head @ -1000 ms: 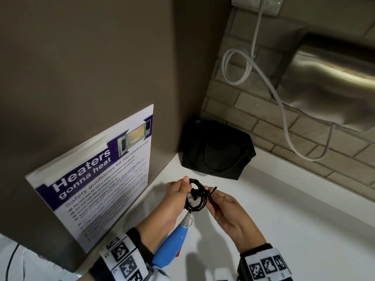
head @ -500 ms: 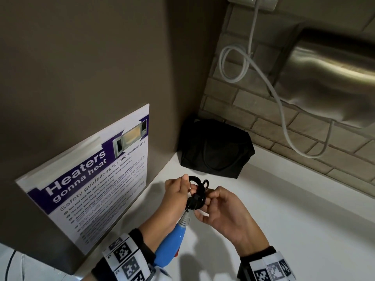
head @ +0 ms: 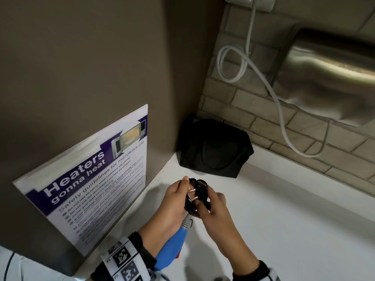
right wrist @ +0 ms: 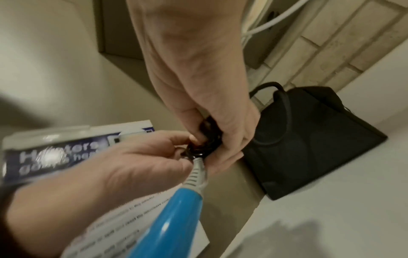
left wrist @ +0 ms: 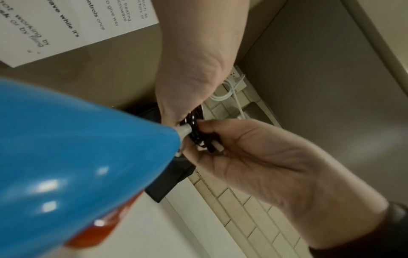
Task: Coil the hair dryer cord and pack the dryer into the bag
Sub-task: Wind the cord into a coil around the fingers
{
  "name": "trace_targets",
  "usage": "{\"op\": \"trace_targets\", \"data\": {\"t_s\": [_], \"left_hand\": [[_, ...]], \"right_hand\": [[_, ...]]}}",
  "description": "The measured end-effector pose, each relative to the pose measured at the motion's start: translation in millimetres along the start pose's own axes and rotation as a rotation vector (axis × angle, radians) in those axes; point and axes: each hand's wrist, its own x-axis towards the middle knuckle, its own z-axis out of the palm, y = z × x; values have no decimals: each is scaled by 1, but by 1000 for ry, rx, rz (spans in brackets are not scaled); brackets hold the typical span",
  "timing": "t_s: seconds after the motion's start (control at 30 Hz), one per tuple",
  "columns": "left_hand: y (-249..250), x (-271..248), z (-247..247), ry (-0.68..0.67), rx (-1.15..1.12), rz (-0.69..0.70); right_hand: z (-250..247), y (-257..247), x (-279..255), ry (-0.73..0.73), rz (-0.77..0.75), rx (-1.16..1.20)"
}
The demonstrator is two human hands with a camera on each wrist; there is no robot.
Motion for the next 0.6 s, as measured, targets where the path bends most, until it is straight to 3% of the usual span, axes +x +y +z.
{"op": "trace_targets", "data": {"t_s": [0.1, 0.23, 0.47, 0.6], "left_hand": [[0, 1, 0, 26, -31, 21], [4, 4, -2, 34, -83, 53], [11, 8, -2, 73, -107, 16], [21, 10, -4, 90, -243, -75]], "right_hand": [[1, 3, -5, 20, -126, -300], [-2, -1, -21, -34, -151, -494], [-6, -9, -50, -84, -126, -169], [-7, -2, -66, -108, -57, 12]]}}
